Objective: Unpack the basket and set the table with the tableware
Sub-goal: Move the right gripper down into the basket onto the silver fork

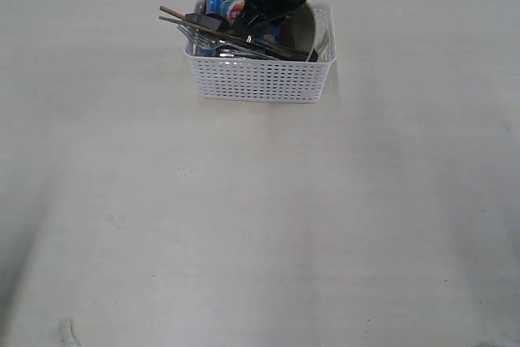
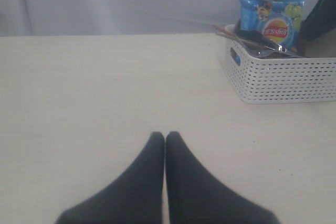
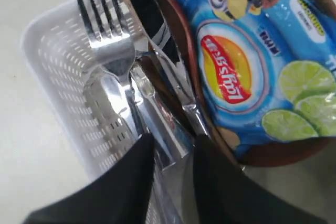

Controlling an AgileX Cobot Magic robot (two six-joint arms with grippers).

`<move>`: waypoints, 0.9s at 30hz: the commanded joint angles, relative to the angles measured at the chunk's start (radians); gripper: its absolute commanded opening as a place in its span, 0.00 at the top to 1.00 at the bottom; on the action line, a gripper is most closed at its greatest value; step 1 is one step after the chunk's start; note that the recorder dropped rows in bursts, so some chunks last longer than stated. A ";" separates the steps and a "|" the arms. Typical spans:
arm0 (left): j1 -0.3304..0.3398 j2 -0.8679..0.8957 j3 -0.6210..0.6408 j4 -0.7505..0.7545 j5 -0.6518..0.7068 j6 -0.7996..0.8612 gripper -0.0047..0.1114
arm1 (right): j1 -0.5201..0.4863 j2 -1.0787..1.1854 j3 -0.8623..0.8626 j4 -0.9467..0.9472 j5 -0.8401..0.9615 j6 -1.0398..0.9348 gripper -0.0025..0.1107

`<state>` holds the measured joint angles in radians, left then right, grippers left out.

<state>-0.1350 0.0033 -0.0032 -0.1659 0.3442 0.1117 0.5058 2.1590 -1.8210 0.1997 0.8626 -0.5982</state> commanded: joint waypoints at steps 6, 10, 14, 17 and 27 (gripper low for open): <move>-0.008 -0.003 0.003 0.000 -0.002 0.000 0.96 | -0.002 0.037 -0.005 0.010 -0.071 -0.074 0.74; -0.008 -0.003 0.003 0.000 -0.002 0.000 0.96 | -0.002 0.050 -0.005 0.010 -0.105 -0.086 0.74; -0.008 -0.003 0.003 0.000 -0.002 0.000 0.96 | -0.002 0.066 -0.005 0.010 -0.111 -0.116 0.74; -0.008 -0.003 0.003 0.000 -0.002 0.000 0.96 | -0.002 0.081 -0.005 0.012 -0.115 -0.125 0.74; -0.008 -0.003 0.003 0.000 -0.002 0.000 0.96 | -0.004 0.117 -0.005 0.012 -0.152 -0.131 0.74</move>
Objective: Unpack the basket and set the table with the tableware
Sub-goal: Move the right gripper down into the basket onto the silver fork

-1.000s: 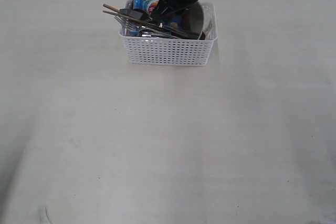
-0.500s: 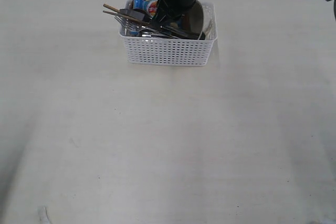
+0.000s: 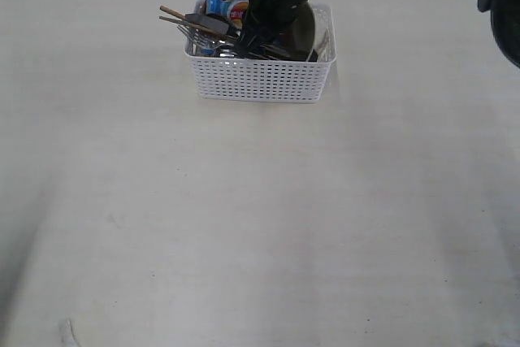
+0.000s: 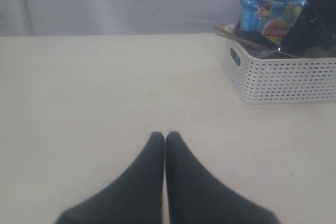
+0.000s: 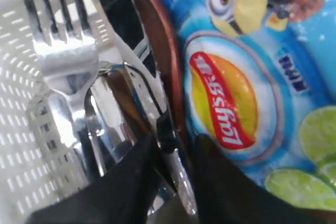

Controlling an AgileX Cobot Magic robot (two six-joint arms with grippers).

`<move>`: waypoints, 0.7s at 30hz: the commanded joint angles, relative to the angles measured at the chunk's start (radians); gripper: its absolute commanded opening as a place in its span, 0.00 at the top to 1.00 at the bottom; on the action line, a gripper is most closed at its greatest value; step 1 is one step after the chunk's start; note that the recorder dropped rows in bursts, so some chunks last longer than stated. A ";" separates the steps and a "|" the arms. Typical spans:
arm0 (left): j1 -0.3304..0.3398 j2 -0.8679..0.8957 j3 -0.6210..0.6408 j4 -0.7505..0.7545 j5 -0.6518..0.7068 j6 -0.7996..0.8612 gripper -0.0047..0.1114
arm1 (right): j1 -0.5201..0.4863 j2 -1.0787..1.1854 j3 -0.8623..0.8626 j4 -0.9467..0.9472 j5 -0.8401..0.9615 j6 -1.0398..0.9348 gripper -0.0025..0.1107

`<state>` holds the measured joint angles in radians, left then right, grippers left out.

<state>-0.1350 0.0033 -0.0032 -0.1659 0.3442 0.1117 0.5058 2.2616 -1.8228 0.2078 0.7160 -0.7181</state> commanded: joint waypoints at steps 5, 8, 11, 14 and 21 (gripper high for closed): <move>-0.008 -0.003 0.003 0.000 -0.002 0.000 0.96 | -0.004 0.016 -0.003 0.004 -0.030 -0.011 0.75; -0.008 -0.003 0.003 0.000 -0.002 0.000 0.96 | -0.004 0.022 -0.003 0.004 -0.030 -0.011 0.75; -0.008 -0.003 0.003 0.000 -0.002 0.000 0.96 | -0.004 0.031 -0.003 0.004 -0.028 -0.011 0.75; -0.008 -0.003 0.003 0.000 -0.002 0.000 0.96 | -0.004 0.030 -0.003 0.004 -0.026 -0.011 0.76; -0.008 -0.003 0.003 0.000 -0.002 0.000 0.96 | -0.004 0.030 -0.019 0.004 -0.022 -0.011 0.98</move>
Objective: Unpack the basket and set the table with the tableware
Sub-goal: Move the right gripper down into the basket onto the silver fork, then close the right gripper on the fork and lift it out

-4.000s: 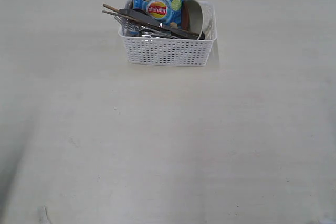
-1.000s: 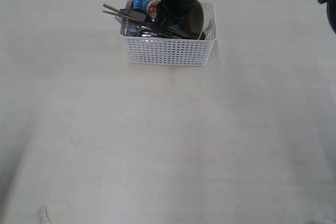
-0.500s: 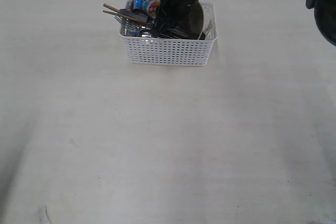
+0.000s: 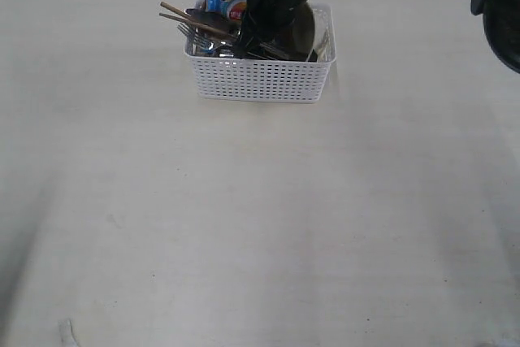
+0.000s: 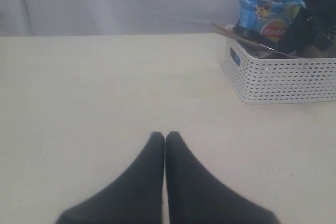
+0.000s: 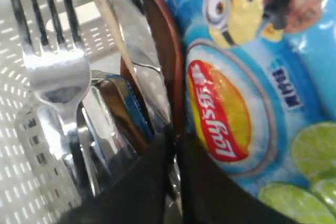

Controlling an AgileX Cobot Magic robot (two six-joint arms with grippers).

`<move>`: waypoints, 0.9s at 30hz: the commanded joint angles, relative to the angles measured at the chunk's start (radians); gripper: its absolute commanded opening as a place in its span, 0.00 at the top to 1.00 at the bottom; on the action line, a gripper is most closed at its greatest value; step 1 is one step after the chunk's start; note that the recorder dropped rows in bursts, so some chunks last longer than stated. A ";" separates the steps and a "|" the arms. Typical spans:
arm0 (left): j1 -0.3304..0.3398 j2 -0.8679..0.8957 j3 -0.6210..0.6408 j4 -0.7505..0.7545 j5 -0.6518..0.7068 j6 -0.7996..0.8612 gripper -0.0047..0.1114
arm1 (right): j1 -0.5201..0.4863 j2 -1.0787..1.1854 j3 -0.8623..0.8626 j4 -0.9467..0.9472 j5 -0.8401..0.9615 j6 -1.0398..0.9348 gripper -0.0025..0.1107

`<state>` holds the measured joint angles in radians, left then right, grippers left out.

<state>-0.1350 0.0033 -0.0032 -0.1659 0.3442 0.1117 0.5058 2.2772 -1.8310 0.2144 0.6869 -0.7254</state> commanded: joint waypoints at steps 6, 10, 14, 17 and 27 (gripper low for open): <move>-0.008 -0.003 0.003 0.000 -0.002 0.000 0.96 | -0.004 0.010 -0.111 0.027 0.104 -0.004 0.98; -0.008 -0.003 0.003 0.000 -0.002 0.000 0.96 | -0.004 0.005 -0.150 0.027 0.160 -0.004 0.98; -0.008 -0.003 0.003 0.000 -0.002 0.000 0.96 | -0.004 0.005 -0.153 0.060 0.231 -0.018 0.98; -0.008 -0.003 0.003 0.000 -0.002 0.000 0.96 | -0.004 0.003 -0.157 0.131 0.307 -0.070 0.98; -0.008 -0.003 0.003 0.000 -0.002 0.000 0.96 | -0.002 -0.030 -0.157 0.150 0.327 -0.078 0.98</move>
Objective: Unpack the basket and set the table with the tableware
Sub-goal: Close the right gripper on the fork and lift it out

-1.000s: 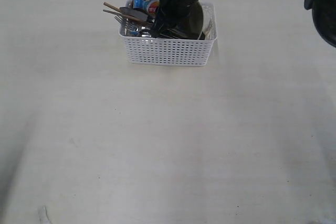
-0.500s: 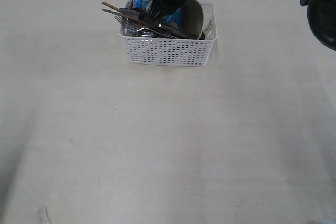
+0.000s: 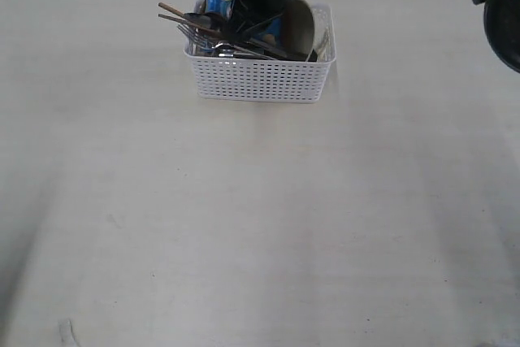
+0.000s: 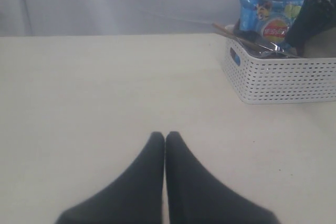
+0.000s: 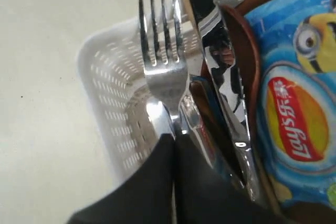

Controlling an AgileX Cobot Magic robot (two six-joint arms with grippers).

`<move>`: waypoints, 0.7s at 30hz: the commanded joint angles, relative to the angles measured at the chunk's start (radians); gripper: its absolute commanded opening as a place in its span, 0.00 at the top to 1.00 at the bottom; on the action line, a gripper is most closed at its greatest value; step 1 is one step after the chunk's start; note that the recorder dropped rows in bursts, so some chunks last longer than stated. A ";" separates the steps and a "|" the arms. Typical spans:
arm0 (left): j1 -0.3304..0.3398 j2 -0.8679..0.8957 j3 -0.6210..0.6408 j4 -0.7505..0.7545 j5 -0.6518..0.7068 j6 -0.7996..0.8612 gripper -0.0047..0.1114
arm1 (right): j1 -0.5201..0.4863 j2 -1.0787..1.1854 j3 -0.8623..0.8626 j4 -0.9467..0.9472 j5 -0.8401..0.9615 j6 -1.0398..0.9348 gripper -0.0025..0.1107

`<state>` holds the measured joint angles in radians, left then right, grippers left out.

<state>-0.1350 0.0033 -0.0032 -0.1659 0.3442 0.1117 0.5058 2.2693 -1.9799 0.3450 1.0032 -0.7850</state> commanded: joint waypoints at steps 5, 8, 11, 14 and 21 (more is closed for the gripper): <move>-0.008 -0.003 0.003 0.003 -0.002 0.000 0.96 | -0.002 -0.012 -0.008 0.029 0.003 -0.027 0.98; -0.008 -0.003 0.003 0.003 -0.002 0.000 0.96 | -0.002 -0.007 -0.008 0.038 -0.003 -0.032 0.87; -0.008 -0.003 0.003 0.003 -0.002 0.000 0.96 | -0.002 -0.006 -0.008 0.049 -0.003 -0.032 0.68; -0.008 -0.003 0.003 0.003 -0.002 0.000 0.96 | -0.002 -0.004 -0.008 0.049 -0.005 -0.032 0.60; -0.008 -0.003 0.003 0.003 -0.002 0.000 0.96 | -0.002 0.020 -0.008 0.049 -0.016 -0.032 0.66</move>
<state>-0.1350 0.0033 -0.0032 -0.1659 0.3442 0.1117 0.5058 2.2751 -1.9805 0.3859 0.9974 -0.8078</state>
